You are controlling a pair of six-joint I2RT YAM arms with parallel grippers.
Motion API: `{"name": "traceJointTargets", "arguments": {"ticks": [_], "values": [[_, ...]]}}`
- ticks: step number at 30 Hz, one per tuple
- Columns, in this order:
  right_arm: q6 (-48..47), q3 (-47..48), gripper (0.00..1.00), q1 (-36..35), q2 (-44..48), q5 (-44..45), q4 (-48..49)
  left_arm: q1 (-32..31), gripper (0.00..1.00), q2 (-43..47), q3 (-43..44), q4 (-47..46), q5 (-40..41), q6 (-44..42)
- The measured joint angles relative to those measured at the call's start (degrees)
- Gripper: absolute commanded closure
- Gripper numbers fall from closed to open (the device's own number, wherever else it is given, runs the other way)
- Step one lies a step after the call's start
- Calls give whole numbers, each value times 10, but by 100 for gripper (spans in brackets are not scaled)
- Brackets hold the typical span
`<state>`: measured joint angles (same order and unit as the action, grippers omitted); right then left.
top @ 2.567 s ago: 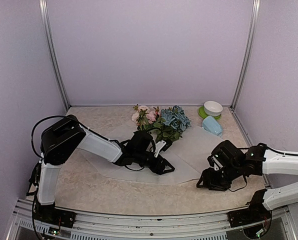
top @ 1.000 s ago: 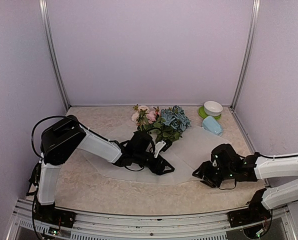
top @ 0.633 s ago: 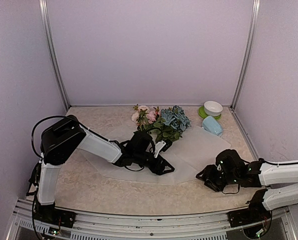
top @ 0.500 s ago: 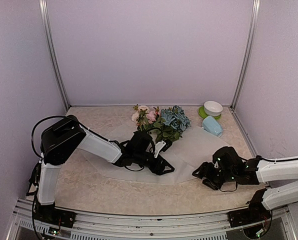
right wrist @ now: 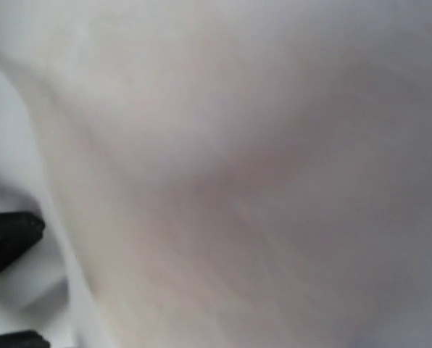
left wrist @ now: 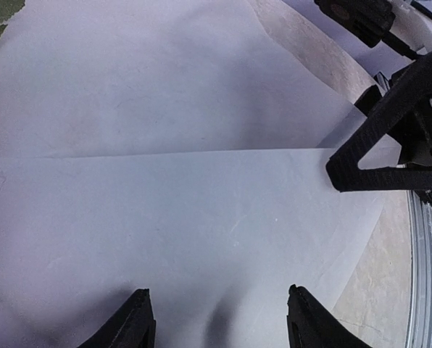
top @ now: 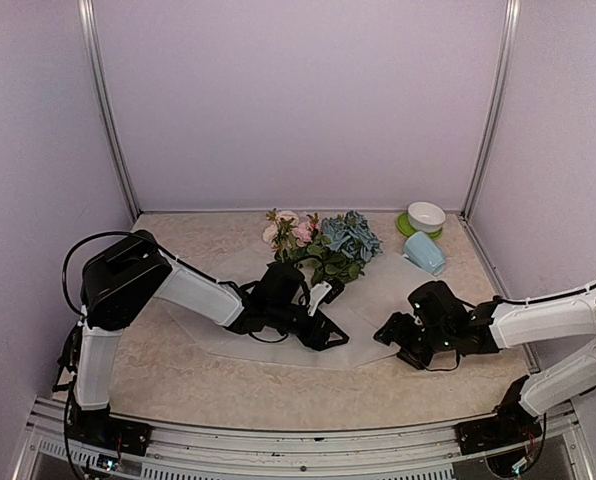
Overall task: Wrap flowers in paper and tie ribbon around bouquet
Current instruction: Pick up the one-fourth-folded wrapping paper from the center of the board.
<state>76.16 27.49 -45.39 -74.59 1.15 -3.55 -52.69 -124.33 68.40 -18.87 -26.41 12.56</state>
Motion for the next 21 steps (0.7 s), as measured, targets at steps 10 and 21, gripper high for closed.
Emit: {"name": "traceJointTargets", "arguments": {"ticks": [10, 21], "values": [[0, -37, 59, 0, 52, 53, -48, 0, 38, 1, 0, 2, 2, -4], [-35, -28, 28, -2, 42, 32, -35, -1, 38, 2, 0, 4, 5, -5]]}}
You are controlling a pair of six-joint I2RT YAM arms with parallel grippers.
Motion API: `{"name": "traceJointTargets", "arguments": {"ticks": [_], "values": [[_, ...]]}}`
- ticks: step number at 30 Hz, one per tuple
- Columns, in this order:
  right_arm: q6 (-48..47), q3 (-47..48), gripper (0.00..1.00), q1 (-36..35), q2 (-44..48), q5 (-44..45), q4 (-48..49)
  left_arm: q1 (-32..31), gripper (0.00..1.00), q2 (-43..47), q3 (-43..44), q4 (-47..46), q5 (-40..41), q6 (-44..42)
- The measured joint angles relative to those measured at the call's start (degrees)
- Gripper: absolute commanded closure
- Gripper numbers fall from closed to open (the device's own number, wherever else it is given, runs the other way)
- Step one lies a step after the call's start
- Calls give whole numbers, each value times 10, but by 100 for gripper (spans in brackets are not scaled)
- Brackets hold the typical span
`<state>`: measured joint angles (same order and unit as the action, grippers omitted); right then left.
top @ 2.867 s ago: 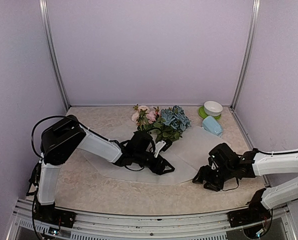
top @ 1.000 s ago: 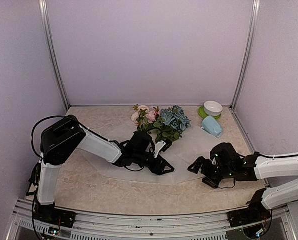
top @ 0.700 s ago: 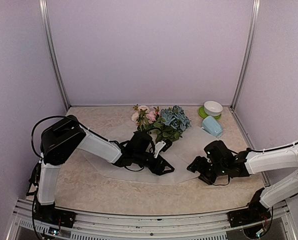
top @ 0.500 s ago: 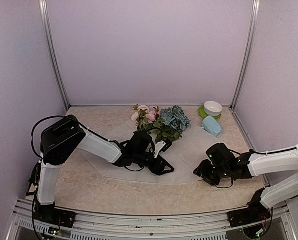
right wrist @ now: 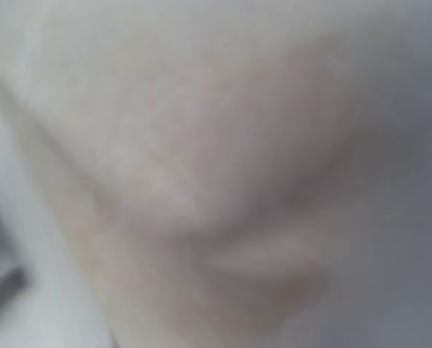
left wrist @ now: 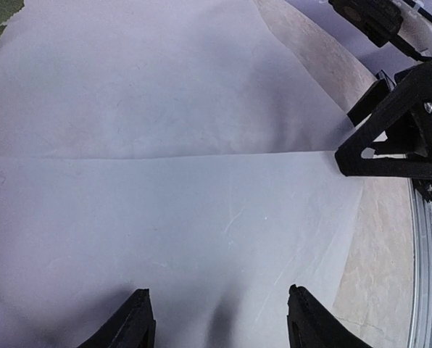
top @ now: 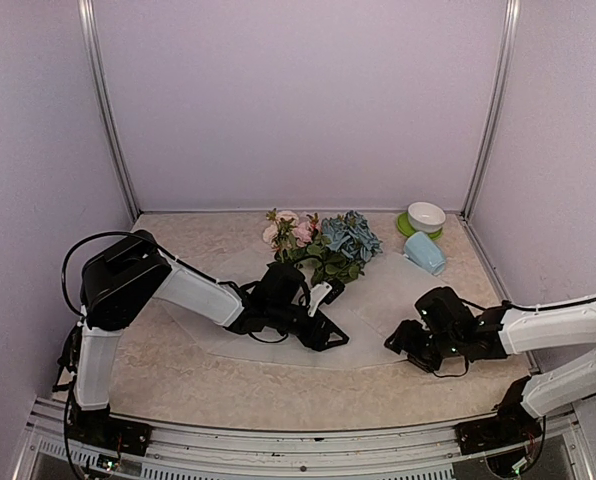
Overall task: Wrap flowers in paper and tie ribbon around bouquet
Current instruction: Pick up the one-fourth-folded wrapping paper from the center of the board.
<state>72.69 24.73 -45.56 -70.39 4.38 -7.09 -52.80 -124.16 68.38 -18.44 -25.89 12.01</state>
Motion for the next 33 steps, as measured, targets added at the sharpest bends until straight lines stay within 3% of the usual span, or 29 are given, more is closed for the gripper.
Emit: {"name": "traceJointTargets", "arguments": {"ticks": [4, 7, 22, 31, 33], "values": [[-20, 16, 12, -5, 6, -1, -17, 0, 38, 0, 0, 0, 0, 0], [-37, 27, 14, -6, 19, -1, -20, 0, 38, 0, 0, 0, 0, 0], [-20, 14, 75, -7, -23, -3, -18, 0, 38, 1, -1, 0, 2, -1], [-43, 39, 100, -8, -14, 20, -61, -1, 39, 6, -7, 0, 13, 9], [-54, 53, 100, -8, -14, 26, -72, -2, 39, 6, 0, 11, 20, 14]]}}
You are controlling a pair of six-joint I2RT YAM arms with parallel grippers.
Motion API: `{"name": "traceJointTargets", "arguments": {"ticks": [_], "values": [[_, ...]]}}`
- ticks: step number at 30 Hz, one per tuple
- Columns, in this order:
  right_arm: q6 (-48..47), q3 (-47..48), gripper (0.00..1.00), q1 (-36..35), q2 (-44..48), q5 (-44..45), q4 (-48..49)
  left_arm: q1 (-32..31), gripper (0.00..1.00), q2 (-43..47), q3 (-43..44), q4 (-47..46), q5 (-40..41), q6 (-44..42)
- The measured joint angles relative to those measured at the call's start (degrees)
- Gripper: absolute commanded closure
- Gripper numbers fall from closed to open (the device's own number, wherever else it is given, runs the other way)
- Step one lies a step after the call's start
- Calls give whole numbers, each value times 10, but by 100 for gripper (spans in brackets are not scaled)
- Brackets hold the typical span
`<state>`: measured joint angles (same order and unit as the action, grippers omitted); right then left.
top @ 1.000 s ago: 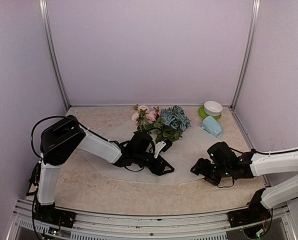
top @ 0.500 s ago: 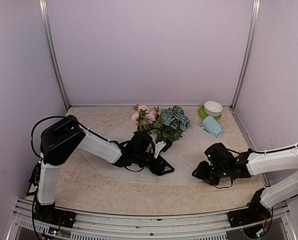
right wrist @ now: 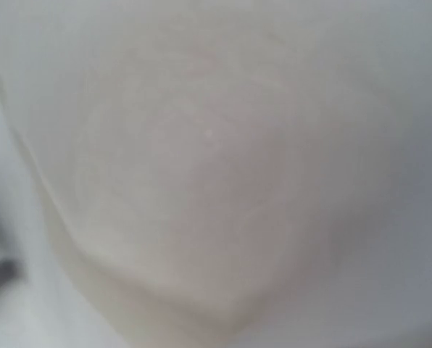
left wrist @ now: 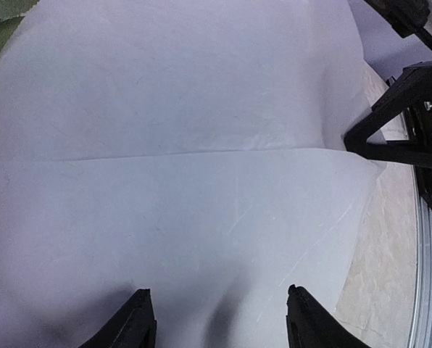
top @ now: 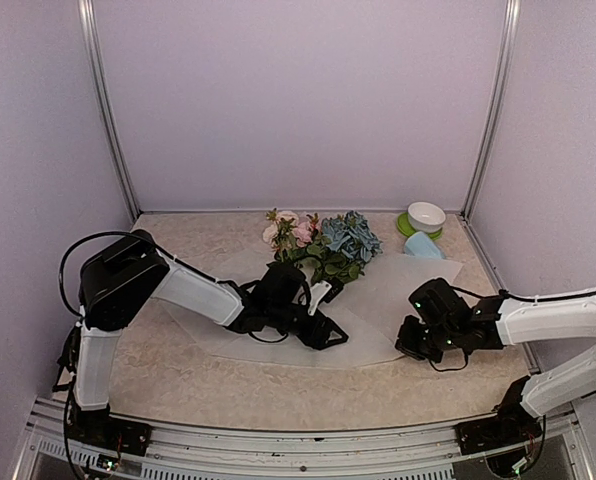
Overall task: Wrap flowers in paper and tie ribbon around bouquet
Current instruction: Pick up the one-fourth-folded wrapping paper from the center of the board, then fold the one-fourth-folded wrapping paper at the center of the board.
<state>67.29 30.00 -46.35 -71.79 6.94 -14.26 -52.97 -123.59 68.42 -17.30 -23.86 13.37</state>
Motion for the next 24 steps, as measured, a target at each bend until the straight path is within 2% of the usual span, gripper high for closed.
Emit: {"name": "traceJointTargets", "arguments": {"ticks": [6, 15, 20, 24], "values": [[-28, 34, 100, -9, 0, 11, -35, -1, 39, -1, 10, 17, 10, 7], [-63, 154, 100, -62, 0, 51, -103, 0, 39, -17, 43, 39, 14, 14], [-94, 175, 100, -80, -3, 38, -75, 1, 39, -26, 59, 47, 16, 14], [-136, 207, 100, -84, -42, 9, -34, 2, 39, -26, 59, 45, 10, 16]]}}
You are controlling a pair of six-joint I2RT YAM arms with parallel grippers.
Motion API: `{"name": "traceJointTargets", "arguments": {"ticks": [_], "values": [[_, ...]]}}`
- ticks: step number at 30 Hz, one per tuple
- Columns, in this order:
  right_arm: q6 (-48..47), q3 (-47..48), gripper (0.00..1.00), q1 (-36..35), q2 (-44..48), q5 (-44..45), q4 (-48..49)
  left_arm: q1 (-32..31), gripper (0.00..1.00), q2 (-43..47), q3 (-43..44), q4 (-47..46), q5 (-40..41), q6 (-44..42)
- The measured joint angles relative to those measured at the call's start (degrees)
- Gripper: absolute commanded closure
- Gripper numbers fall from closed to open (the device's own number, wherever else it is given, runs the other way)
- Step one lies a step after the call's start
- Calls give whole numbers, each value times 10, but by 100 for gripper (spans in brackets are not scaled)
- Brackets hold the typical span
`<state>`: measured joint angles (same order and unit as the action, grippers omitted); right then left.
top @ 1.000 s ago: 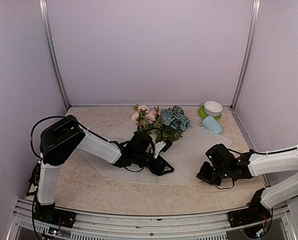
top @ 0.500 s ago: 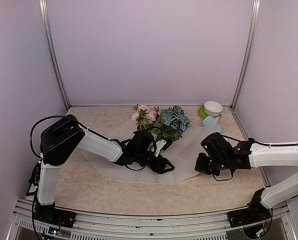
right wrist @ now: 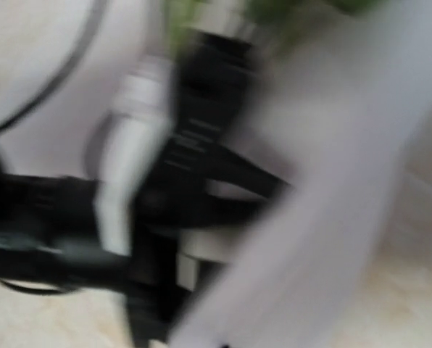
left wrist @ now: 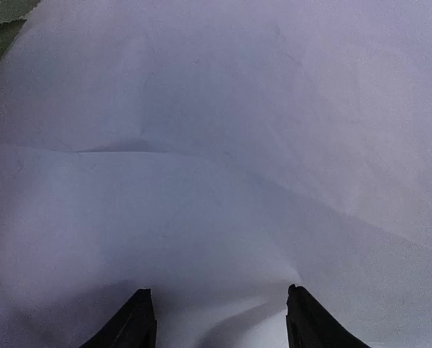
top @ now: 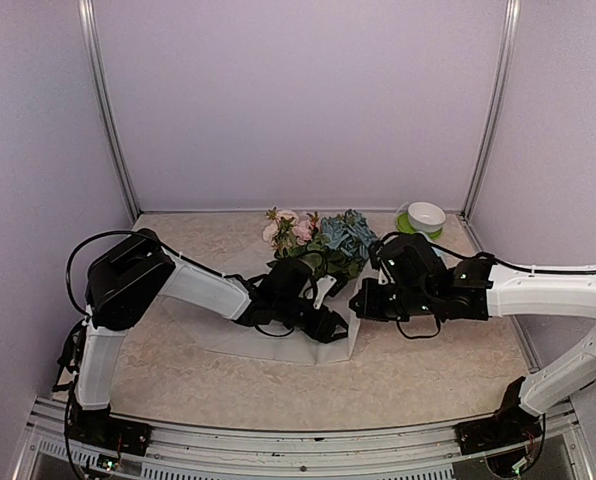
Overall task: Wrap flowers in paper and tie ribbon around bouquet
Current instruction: Fold the one-fourth-folded wrapping paper at the center of the board.
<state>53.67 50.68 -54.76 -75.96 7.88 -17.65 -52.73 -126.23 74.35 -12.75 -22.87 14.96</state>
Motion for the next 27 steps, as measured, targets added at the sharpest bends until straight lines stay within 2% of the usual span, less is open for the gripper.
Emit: {"name": "traceJointTargets", "arguments": {"ticks": [13, 21, 27], "values": [[-130, 81, 100, -2, -154, -131, 121, 19, 39, 3, -47, -79, -43, 9], [-174, 87, 100, -3, -193, -205, 190, 41, 38, 30, -137, -190, -87, 46], [-184, 73, 100, -3, -178, -205, 201, 49, 38, 68, -196, -219, -102, 86]]}}
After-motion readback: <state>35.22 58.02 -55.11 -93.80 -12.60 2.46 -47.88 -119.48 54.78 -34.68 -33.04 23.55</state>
